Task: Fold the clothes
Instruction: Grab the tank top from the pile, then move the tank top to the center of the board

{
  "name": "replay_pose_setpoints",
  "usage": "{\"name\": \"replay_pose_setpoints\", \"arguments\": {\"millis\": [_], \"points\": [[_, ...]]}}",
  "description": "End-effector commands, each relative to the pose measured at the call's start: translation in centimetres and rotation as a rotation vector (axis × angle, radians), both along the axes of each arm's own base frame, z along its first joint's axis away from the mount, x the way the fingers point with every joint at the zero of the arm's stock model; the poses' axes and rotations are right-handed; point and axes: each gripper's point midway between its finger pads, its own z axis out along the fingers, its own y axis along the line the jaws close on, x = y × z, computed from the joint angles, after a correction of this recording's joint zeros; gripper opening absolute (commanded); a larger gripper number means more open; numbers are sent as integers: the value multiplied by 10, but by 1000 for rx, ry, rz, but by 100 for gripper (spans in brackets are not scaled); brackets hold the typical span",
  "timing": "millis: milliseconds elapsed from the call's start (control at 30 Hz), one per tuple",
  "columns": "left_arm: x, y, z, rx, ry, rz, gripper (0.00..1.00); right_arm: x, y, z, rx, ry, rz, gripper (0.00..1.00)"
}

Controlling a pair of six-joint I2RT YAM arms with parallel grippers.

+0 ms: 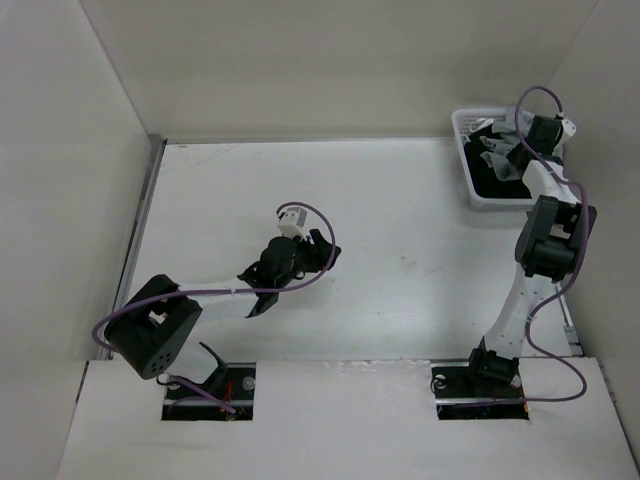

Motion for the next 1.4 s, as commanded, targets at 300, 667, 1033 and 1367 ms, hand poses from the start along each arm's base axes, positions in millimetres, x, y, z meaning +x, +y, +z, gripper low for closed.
{"name": "replay_pose_setpoints", "arguments": {"millis": [300,667,1033,1367], "points": [[7,-6,14,-53,-35,1,51,2,8,50,-63,-130,-14,0],[13,-5,22,-85,-30,17,51,-48,142,353,-41,-795,184,0],[33,57,62,-169,-31,189,51,-190,274,562,31,-1206,477,0],[14,167,60,-222,15,475,51,-247,405,204,254,-752,850,3]]}}
